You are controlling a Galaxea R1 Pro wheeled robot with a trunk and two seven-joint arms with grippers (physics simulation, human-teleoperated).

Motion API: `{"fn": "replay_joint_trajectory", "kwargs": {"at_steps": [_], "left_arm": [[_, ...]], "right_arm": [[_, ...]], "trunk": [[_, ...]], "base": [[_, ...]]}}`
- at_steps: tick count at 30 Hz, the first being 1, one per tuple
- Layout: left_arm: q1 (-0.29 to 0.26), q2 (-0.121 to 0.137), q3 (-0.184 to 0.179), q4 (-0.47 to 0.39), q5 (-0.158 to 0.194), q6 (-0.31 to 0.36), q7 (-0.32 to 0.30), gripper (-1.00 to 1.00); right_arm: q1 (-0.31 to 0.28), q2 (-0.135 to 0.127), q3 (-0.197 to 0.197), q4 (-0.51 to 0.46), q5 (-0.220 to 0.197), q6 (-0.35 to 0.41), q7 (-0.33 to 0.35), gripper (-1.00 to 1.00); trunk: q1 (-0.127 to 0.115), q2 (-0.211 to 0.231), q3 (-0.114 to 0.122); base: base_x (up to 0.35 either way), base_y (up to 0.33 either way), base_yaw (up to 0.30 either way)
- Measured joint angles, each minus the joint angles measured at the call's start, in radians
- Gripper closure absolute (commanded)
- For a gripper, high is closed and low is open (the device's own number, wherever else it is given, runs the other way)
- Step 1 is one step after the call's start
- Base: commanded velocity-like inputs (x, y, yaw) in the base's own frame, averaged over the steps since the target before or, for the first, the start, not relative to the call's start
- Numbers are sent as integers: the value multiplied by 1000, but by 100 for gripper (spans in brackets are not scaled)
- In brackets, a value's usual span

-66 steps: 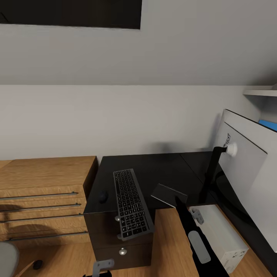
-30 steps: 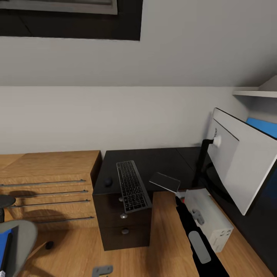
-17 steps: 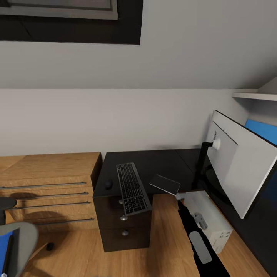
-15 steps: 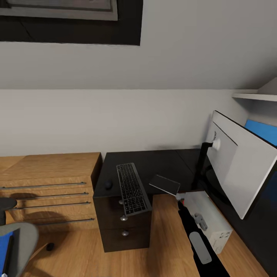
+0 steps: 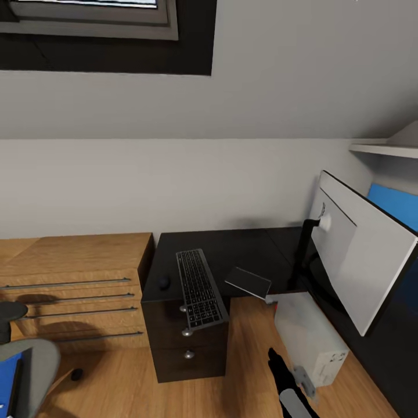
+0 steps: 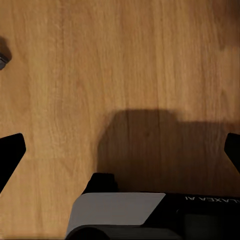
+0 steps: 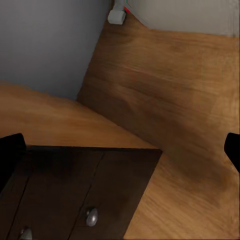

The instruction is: In the bedroom, organize the workspace by keeping the computer under the desk, ensuring the monitor is on the desk, placing the keyboard on the desk next to the monitor, placing the mouse on the desk next to the keyboard, moving the folder from the swivel chair onto the desk next to the mouse, stacking the notebook on top of the folder with the pen on top of the notebook, and positioning the swivel chair next to the desk.

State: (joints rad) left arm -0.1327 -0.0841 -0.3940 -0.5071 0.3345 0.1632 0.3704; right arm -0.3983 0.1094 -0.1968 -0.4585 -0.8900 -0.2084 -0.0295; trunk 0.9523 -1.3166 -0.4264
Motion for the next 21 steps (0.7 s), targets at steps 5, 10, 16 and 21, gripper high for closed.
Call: {"fn": "replay_joint_trajectory", "kwargs": {"at_steps": [5, 10, 16, 21], "left_arm": [[0, 3, 3, 33, 2, -3, -1, -100], [0, 2, 4, 54, 3, -42, -2, -100], [0, -2, 5, 76, 5, -115, -1, -100], [0, -3, 5, 95, 2, -142, 0, -100]], "right_arm": [[0, -10, -7, 159, -2, -154, -4, -100], [0, -34, 1, 261, -12, -303, -5, -100], [0, -38, 5, 305, -21, -356, -4, -100], [0, -37, 6, 346, -22, -370, 0, -100]], "trunk": [[-19, 35, 16], [-38, 70, 31], [-61, 112, 50], [-81, 147, 66]], "base": [[0, 0, 0], [0, 0, 0], [0, 0, 0], [0, 0, 0]]}}
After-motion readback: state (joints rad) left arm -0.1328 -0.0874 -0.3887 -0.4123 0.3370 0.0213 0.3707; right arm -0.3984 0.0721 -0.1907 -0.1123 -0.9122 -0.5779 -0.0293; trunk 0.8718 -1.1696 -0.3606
